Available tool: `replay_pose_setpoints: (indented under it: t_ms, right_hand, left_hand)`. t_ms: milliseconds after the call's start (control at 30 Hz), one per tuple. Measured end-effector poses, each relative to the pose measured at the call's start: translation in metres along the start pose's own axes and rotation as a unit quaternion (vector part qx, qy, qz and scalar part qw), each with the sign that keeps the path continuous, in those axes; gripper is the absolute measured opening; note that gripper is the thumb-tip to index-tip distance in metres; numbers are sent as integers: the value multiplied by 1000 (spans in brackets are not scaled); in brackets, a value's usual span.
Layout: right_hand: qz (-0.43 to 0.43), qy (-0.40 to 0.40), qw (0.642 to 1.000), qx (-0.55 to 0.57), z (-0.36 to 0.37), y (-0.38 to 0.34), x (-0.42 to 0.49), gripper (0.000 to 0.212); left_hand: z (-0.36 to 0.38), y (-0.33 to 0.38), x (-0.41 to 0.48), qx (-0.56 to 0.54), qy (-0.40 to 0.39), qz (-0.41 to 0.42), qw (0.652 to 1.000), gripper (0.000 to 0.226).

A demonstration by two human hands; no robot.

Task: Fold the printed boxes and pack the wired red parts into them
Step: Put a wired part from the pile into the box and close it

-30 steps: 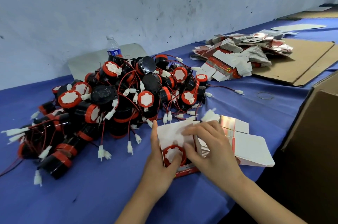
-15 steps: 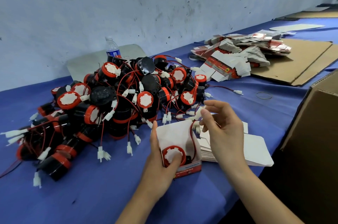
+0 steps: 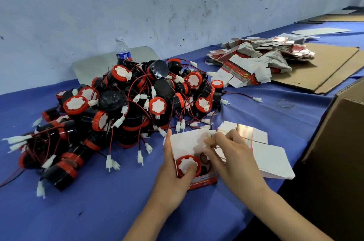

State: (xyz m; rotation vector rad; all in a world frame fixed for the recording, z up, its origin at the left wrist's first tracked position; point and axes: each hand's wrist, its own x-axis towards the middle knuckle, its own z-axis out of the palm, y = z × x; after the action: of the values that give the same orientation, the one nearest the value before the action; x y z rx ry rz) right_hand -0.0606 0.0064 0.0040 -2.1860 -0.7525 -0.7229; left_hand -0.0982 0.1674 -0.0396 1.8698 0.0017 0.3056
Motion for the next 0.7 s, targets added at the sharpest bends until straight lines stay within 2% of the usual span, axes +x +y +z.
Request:
replay_pose_setpoints:
  t_ms: [67,167,233,300,400,500,533,600,700]
  right_hand:
    - [-42,46,993,-103,-1,1,0,14]
    - [-91,62,979,-174,0,0,0,19]
    - [-115,51,971,-205,4,0,-2,21]
    - [-121,36,967,-221,8,-1,-5,12]
    - [-81,-51,966,-240,5,-3,-5,7]
    - [-19,-132,955,-264,4,-7,-6,13]
    - [4,-145,956,-256,4,-9,-7,28]
    - [6,-123,963,-239,4,-10,-14,50]
    - [2,-102,978,-183,9,-12,-24,47]
  left_hand:
    - [-1,0,-1,12,3,-1,1000,86]
    - [0,-1,0,20,6,-13,1000,87]
    - [2,0,0,30,13,-17,999,86]
    - [2,1,-1,26,17,-24,999,84]
    - [3,6,-7,61,35,-13,997,75]
    - [6,15,-12,170,168,42,970,56]
    - [6,17,-12,195,199,73,958,54]
    - [7,18,-12,230,198,124,945,43]
    - [7,15,-10,274,147,190,931,34]
